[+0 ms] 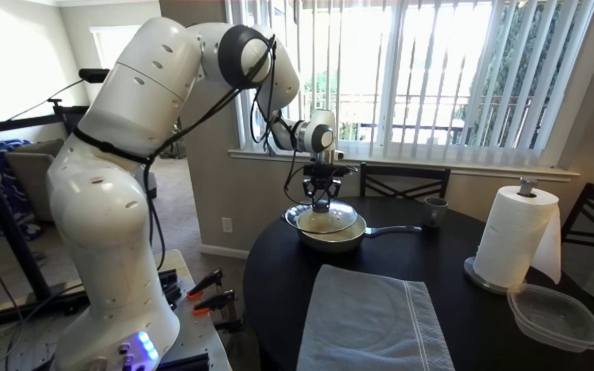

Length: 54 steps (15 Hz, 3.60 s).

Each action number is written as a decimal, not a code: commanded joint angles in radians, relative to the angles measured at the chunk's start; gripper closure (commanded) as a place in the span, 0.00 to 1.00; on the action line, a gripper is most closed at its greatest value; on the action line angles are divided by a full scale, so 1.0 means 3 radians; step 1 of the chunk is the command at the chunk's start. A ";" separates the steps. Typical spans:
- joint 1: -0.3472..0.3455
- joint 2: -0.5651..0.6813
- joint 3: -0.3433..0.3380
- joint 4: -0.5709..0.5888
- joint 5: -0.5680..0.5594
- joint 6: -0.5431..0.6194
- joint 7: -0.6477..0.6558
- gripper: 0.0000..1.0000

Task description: Remove the glass lid from the grey pan and put it on the blue towel on the table

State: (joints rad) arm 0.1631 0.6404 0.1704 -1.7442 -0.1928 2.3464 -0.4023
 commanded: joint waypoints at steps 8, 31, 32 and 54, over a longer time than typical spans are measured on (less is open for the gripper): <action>-0.0651 -0.0945 -0.0064 -0.1573 0.0481 0.1018 0.0128 0.67; -0.0897 -0.1511 -0.0833 -0.2744 0.0999 0.1574 0.1530 0.67; -0.0943 -0.1438 -0.0822 -0.2688 0.1067 0.1559 0.1461 0.67; -0.0797 -0.0673 -0.0924 -0.2143 0.1012 0.1661 0.1653 0.06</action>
State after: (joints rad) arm -0.1257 0.4969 -0.0855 -2.3516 0.1416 2.8375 0.0488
